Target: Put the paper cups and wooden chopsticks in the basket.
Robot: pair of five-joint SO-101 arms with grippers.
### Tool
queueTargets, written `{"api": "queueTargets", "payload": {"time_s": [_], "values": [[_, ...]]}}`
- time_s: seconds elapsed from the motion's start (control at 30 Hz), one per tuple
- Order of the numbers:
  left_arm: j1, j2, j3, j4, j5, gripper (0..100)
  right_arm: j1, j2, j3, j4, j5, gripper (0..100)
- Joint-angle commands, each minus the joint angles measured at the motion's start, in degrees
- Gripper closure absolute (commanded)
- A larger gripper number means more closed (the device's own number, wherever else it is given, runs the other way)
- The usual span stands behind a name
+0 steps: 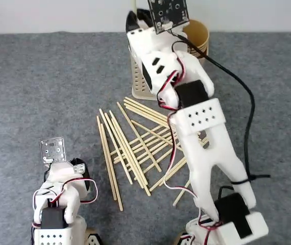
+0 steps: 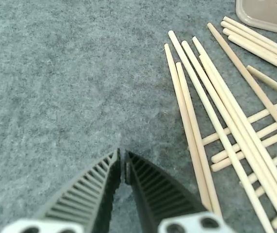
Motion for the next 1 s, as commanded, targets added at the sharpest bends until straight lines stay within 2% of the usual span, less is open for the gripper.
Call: {"api": "queueTargets", "payload": {"time_s": [0.0, 0.17, 0.37, 0.47, 0.53, 0.63, 0.7, 0.97], "values": [[-0.09, -0.79, -1.1, 0.18, -0.26, 99, 0.92, 1.27, -2.99, -9.1, 0.26, 99.1], [-0.09, -0.79, -1.1, 0.18, -0.26, 99, 3.56, 6.29, -2.99, -17.63, 0.44, 99.1], [-0.09, -0.79, -1.1, 0.18, -0.26, 99, 6.81, 11.56, -2.73, -18.07, 0.26, 98.6], [-0.09, -0.79, -1.1, 0.18, -0.26, 99, 6.64, 12.44, -2.73, -13.32, 0.18, 96.9], [-0.09, -0.79, -1.1, 0.18, -0.26, 99, 6.46, 12.09, -2.81, -11.21, -0.26, 92.2], [-0.09, -0.79, -1.1, 0.18, -0.26, 99, 6.37, 9.54, -2.99, -9.1, -4.04, 85.7], [-0.09, -0.79, -1.1, 0.18, -0.26, 99, 6.37, 6.99, -2.99, -5.93, -4.92, 85.5], [-0.09, -0.79, -1.1, 0.18, -0.26, 99, 5.49, -3.03, -2.9, 19.03, -5.27, 86.5]]}}
